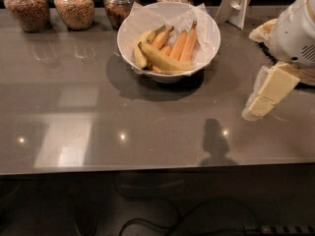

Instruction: Pick banana from white bowl

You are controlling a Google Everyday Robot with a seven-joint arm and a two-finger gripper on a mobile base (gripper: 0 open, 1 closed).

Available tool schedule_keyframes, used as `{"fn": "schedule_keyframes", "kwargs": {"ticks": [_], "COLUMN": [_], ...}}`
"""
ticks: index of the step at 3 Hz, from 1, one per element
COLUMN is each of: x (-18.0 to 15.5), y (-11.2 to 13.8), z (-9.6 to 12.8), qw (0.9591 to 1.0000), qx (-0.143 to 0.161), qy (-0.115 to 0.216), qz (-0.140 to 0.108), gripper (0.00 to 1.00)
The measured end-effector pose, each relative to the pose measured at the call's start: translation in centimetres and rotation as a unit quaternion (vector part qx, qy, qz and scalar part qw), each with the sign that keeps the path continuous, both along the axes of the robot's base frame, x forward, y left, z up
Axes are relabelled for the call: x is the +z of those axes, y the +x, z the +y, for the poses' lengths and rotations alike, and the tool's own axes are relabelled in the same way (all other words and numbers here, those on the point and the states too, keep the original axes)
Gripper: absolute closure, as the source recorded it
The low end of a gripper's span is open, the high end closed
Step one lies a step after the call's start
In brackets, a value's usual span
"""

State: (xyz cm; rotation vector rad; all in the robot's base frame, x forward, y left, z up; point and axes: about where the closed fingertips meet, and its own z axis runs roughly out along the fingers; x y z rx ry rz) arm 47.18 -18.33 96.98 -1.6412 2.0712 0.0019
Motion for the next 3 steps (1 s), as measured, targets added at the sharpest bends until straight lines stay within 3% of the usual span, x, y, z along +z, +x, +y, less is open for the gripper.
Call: {"fn": "schedule_keyframes", "kwargs": {"ticks": [1,2,3], "x": [0.1,0.4,0.1], "y": [4.1,7.5,9.7], "z": [3.1,6.5,10.0], "qw": [0.9978,0.9943,0.9911], "qx": [0.01,0.01,0.005], "qy": [0.054,0.087,0.112], "qz": [-0.037,-0.061,-0.071], "gripper": [0.0,0.0,0.0]}}
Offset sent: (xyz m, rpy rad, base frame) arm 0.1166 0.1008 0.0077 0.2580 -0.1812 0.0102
